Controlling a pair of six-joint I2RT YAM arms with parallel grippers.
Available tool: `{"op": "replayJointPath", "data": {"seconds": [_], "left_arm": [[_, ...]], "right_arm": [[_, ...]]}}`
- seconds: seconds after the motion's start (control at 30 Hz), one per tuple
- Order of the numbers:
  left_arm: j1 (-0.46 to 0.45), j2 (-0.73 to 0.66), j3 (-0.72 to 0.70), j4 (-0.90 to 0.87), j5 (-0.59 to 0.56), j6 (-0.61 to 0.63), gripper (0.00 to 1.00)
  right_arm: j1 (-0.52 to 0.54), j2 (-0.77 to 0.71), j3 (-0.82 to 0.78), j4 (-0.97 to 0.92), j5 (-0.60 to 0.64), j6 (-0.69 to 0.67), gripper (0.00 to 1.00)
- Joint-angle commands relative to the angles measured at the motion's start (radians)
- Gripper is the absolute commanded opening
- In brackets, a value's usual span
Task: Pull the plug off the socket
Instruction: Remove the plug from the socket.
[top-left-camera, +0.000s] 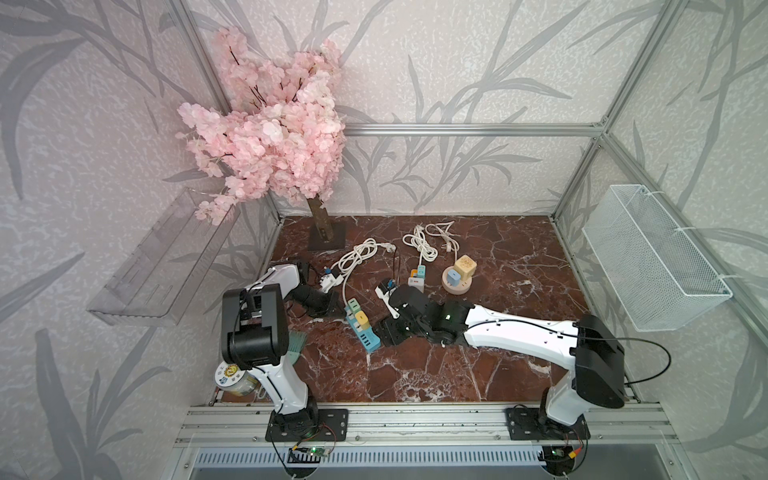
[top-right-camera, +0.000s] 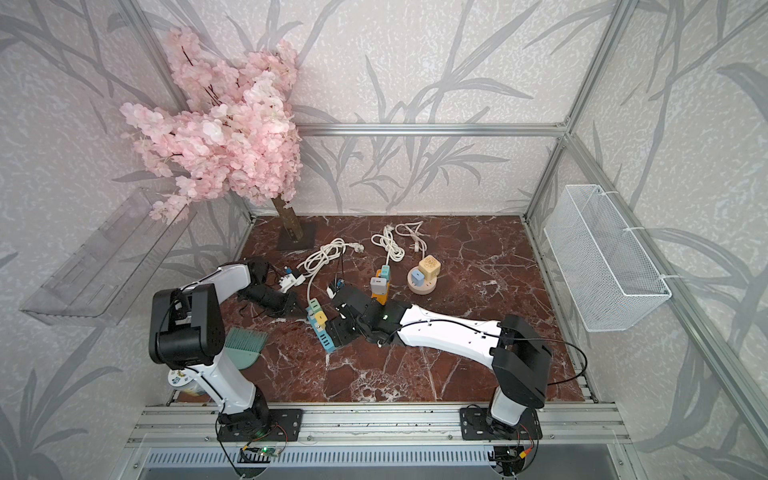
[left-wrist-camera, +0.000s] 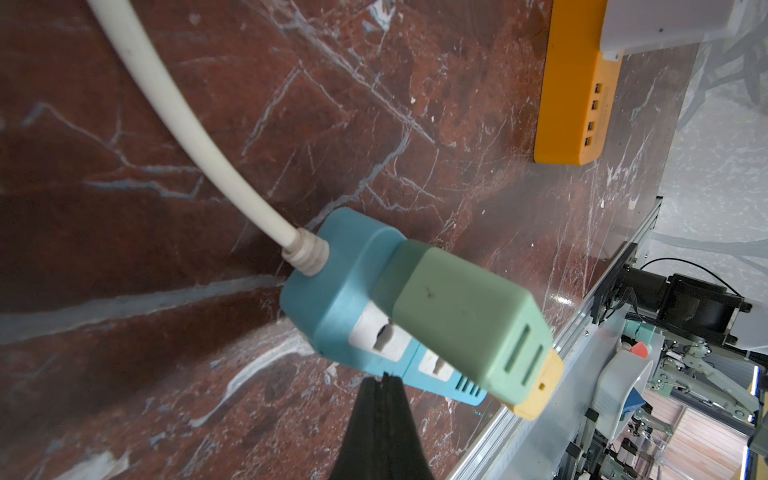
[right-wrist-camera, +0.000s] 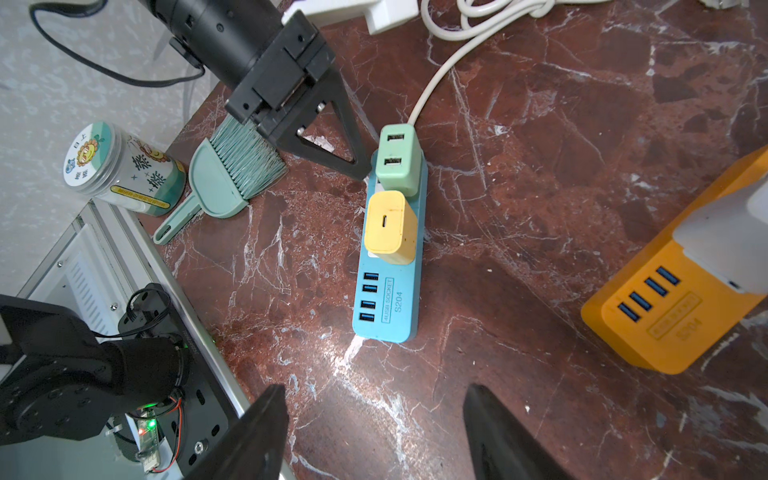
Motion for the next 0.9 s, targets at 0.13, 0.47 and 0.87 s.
{"op": "replayJointPath", "data": {"seconds": [0.13, 0.47, 0.87], "left_arm": [[-0.008, 0.036, 0.022, 0.018, 0.000, -0.022, 0.00], [-0.012, 0.044, 0.017, 0.043, -0.017, -0.046, 0.00], [-0.016, 0.030, 0.031, 0.034, 0.018, -0.035, 0.00]], "right_arm": [[0.031, 0.116, 0.108, -0.083, 0.027, -0.056, 0.66], [0.040, 0.238, 0.244, -0.152, 0.040, -0.091, 0.60], [0.034, 0.336, 0.352, -0.209, 0.061, -0.108, 0.61]]}}
